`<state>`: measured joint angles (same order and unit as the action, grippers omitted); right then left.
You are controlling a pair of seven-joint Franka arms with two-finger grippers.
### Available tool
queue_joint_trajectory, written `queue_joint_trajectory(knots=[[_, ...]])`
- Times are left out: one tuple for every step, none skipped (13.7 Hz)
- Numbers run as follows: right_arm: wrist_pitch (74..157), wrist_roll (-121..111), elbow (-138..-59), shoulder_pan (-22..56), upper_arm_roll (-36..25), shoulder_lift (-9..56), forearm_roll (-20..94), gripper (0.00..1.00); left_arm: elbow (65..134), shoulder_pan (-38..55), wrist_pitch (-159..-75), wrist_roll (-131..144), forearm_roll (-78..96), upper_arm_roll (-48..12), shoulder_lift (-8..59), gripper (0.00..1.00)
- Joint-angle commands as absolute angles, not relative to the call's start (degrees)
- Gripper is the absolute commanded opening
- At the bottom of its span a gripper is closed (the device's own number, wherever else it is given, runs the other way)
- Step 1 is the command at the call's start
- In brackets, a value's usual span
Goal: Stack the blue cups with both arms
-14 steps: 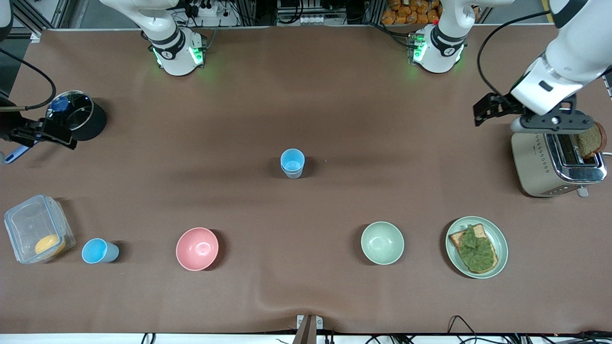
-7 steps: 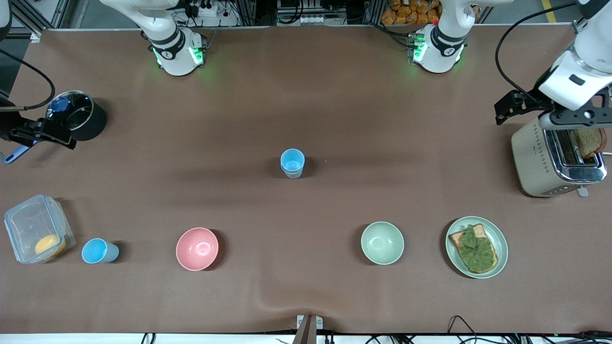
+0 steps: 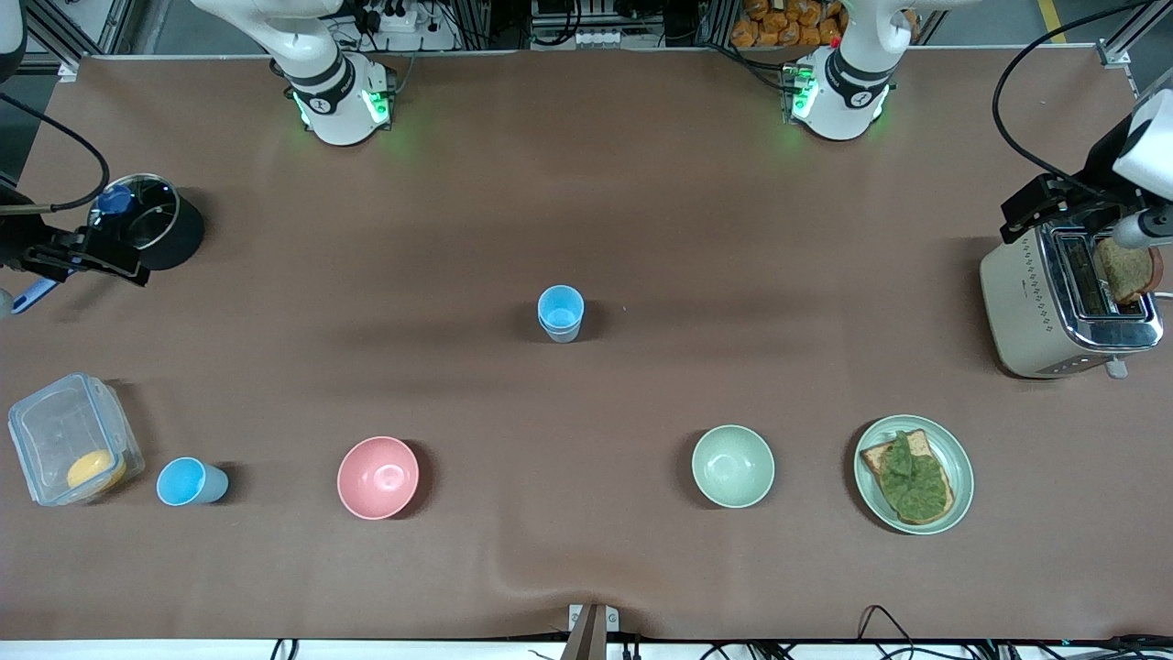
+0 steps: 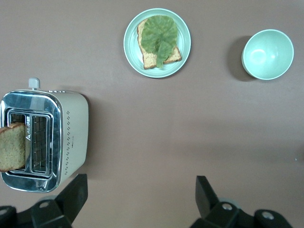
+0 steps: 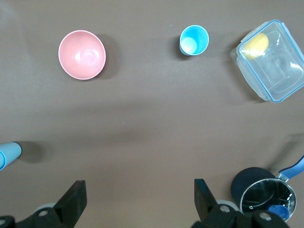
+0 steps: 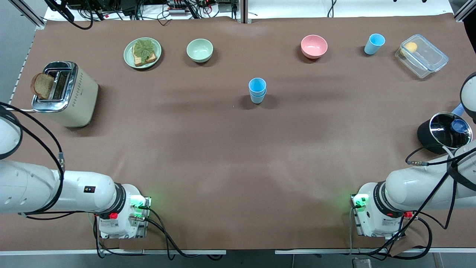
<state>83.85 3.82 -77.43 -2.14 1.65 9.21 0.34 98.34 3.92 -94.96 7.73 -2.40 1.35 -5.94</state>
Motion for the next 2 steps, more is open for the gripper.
queue_joint_trajectory(knots=[[83.6, 3.3, -78.3, -2.5, 2.1, 8.3, 0.5, 1.0, 96.7, 2.7, -93.0, 6.3, -2.7, 1.0, -5.4, 1.0], [83.6, 3.3, -78.2, -2.5, 2.1, 8.3, 0.5, 1.0, 96.7, 2.7, -93.0, 6.2, -2.6, 1.0, -5.4, 1.0]])
